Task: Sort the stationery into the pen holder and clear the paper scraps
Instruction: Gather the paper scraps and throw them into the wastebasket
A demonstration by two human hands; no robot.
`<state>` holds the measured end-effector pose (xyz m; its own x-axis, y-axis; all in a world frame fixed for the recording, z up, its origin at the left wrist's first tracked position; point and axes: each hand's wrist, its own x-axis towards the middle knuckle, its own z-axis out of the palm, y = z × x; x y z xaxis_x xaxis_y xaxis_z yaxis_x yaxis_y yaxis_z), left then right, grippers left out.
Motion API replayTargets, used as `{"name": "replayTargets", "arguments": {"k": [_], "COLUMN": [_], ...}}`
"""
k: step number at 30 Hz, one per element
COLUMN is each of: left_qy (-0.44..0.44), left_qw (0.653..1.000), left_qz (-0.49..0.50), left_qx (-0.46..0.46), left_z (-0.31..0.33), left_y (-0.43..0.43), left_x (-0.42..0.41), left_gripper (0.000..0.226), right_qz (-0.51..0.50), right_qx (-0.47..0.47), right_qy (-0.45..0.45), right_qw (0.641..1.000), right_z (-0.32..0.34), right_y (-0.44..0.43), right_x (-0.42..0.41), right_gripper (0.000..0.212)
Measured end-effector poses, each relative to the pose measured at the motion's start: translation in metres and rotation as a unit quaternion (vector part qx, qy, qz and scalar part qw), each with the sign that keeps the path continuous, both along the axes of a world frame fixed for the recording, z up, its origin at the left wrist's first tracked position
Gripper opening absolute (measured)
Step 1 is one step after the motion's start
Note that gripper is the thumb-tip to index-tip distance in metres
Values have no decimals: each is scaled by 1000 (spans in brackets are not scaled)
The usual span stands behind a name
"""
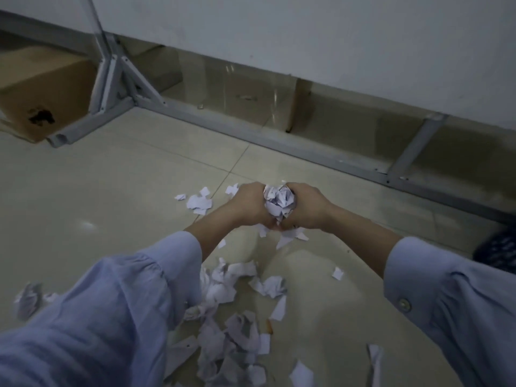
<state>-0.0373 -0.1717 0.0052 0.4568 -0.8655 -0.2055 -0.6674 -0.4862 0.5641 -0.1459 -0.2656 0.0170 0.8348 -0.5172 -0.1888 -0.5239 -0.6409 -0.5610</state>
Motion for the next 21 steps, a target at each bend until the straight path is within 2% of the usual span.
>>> {"name": "replayTargets", "arguments": {"k": [6, 11, 21], "left_qy": [-35, -41, -124], "left_qw": [998, 996, 973], "left_qz": [-38, -66, -146], "left_qx": [-28, -44, -131], "left_z": [40, 73, 166], "left_y": [-42, -69, -138], "left_x": [-46, -82, -192], "left_gripper": [43, 33, 24], "right_qz": [-37, -47, -112], "right_qx": [-11, -16, -162], "right_qy": [-29, -56, -101], "right_qw": [999, 997, 975], "right_z": [36, 68, 158], "right_y": [-35, -56, -103], "right_x": [-51, -91, -212], "right_gripper": [43, 40, 36]}}
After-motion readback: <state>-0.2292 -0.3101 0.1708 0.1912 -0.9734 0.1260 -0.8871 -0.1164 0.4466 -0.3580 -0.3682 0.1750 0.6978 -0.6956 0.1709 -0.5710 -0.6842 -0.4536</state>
